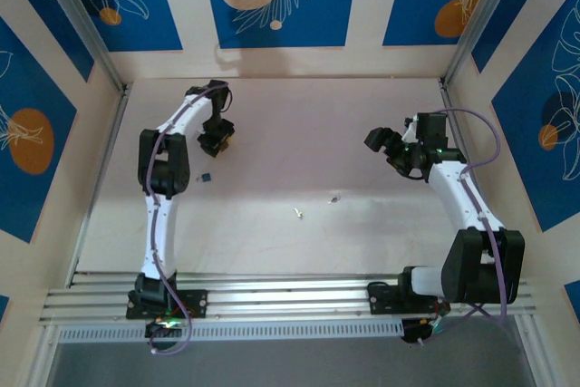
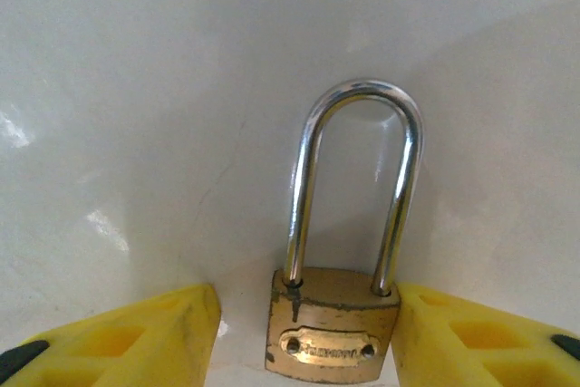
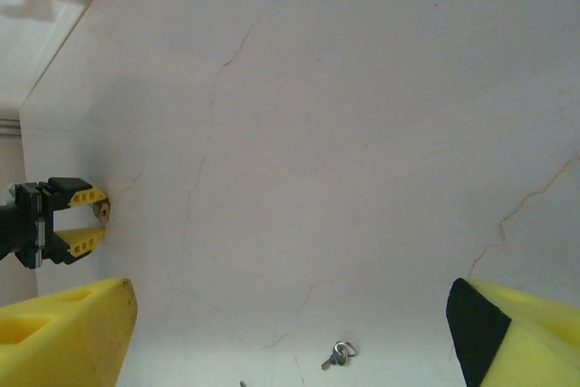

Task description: Unlock with the key

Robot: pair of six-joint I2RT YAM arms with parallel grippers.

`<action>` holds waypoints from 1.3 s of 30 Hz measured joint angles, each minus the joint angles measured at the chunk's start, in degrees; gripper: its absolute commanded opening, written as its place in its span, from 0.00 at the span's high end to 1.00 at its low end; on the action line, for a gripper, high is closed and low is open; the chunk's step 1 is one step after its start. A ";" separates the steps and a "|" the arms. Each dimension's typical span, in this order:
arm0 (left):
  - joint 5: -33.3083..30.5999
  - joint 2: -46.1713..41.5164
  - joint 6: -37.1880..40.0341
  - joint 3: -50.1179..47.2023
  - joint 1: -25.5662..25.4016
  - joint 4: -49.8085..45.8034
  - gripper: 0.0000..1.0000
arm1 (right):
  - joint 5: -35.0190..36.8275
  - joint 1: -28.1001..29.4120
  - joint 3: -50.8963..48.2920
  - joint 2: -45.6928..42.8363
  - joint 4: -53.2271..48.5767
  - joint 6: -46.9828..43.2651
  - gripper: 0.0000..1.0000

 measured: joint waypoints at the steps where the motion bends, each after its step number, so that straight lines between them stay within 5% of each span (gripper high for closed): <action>1: 0.11 -0.79 0.13 -1.29 -0.02 0.96 0.45 | -0.07 0.00 -0.17 -0.24 0.02 0.00 0.10; 16: -0.28 -5.29 3.69 -8.94 -2.03 4.04 0.40 | -0.63 0.07 -1.81 -4.59 -0.76 0.00 0.10; 29: -2.01 -0.48 23.43 5.27 -1.77 -4.28 0.22 | -0.63 -0.02 -2.12 -4.98 -1.95 0.04 0.07; 39: -2.38 6.51 34.16 12.50 -1.60 -5.77 0.24 | -0.57 -0.02 -2.14 -5.05 -2.21 0.02 0.06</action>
